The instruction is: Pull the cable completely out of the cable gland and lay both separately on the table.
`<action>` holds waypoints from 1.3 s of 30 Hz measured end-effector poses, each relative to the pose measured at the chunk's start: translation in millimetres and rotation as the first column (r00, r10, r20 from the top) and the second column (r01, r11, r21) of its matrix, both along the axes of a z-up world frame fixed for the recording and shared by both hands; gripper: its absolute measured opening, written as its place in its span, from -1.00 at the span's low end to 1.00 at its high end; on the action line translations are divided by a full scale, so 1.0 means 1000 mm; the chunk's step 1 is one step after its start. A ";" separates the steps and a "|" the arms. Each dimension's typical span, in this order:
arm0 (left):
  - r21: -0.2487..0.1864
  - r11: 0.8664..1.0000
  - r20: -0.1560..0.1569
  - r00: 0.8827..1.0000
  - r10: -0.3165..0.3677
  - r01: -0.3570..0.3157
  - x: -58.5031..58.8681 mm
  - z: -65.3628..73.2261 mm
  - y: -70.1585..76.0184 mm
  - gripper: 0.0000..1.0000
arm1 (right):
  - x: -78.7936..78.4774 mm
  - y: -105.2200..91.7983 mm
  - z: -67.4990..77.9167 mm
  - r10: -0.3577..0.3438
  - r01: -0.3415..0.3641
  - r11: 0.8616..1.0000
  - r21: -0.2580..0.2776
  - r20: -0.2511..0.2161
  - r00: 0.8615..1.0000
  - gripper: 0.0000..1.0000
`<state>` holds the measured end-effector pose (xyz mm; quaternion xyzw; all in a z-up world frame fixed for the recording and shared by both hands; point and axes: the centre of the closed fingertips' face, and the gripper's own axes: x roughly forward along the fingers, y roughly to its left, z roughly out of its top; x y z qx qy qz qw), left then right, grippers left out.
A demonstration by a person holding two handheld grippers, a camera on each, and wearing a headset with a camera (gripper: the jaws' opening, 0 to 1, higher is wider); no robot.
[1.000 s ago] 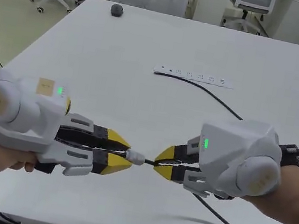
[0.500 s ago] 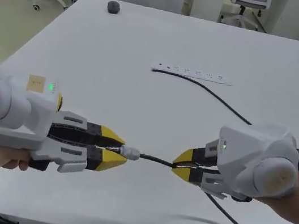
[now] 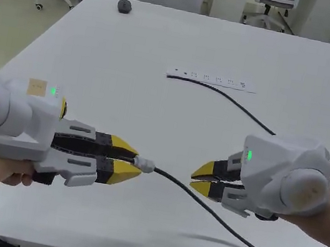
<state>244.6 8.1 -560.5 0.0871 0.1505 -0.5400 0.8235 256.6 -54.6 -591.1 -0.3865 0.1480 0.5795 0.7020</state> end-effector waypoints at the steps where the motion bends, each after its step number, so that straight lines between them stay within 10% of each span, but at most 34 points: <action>1: 0.001 1.000 0.000 1.000 0.000 0.000 0.000 0.000 0.000 -0.71 | 0.001 0.001 0.003 -0.002 0.002 1.000 0.008 0.005 1.000 -0.99; 9: -0.005 1.000 0.006 1.000 -0.009 0.010 0.002 0.003 -0.005 -0.71 | -0.002 0.026 0.021 0.021 -0.019 0.996 0.089 -0.015 1.000 -0.85; 39: -0.015 1.000 0.013 1.000 -0.017 0.017 0.007 0.006 -0.010 -0.71 | -0.003 0.041 0.012 0.084 -0.083 0.995 0.049 -0.009 0.996 -0.99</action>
